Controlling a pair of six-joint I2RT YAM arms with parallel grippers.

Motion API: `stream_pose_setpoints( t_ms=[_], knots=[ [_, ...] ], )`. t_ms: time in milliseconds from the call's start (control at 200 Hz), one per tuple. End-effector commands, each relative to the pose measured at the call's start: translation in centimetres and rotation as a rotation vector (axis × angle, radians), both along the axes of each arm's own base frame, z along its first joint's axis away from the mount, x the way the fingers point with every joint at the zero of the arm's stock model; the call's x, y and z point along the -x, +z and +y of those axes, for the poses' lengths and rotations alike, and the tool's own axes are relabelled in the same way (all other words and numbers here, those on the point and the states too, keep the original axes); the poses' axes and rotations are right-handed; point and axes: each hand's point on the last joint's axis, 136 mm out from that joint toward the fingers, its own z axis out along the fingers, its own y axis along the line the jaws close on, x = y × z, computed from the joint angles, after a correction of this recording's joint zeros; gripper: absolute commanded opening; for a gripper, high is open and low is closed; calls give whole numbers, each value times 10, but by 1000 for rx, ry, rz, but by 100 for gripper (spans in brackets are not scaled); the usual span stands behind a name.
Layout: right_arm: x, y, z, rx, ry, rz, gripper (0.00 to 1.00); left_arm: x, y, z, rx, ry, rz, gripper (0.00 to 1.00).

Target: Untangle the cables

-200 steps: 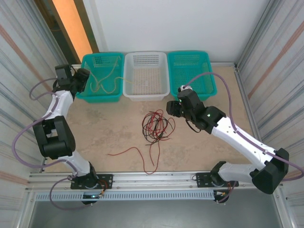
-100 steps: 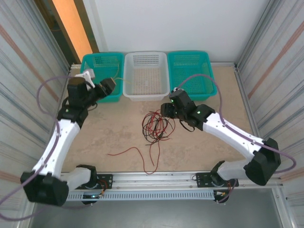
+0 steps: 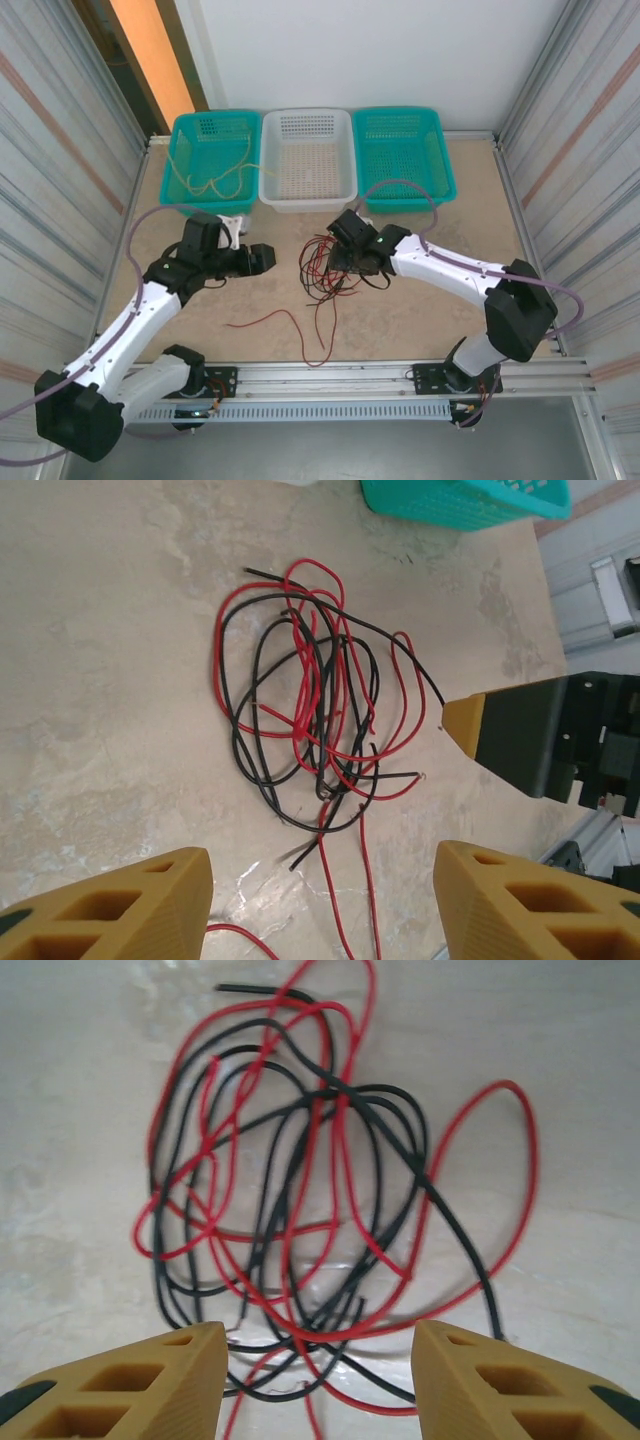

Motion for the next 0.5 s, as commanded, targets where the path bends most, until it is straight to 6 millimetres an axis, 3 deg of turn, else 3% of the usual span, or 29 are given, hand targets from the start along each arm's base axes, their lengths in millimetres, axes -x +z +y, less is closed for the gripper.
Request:
stream_pose_setpoints(
  t_ms=[0,276,491],
  knots=[
    [9,-2,-26,48,-82,20,47,-3,-6,-12,9,-47,11,58],
    [-7,-8,-22,-30,-123,48,33,-8,-8,-35,-5,-112,37,52],
    [-33,-2,-22,-23,-80,30,33,-5,-7,-34,-9,-117,35,53]
  ],
)
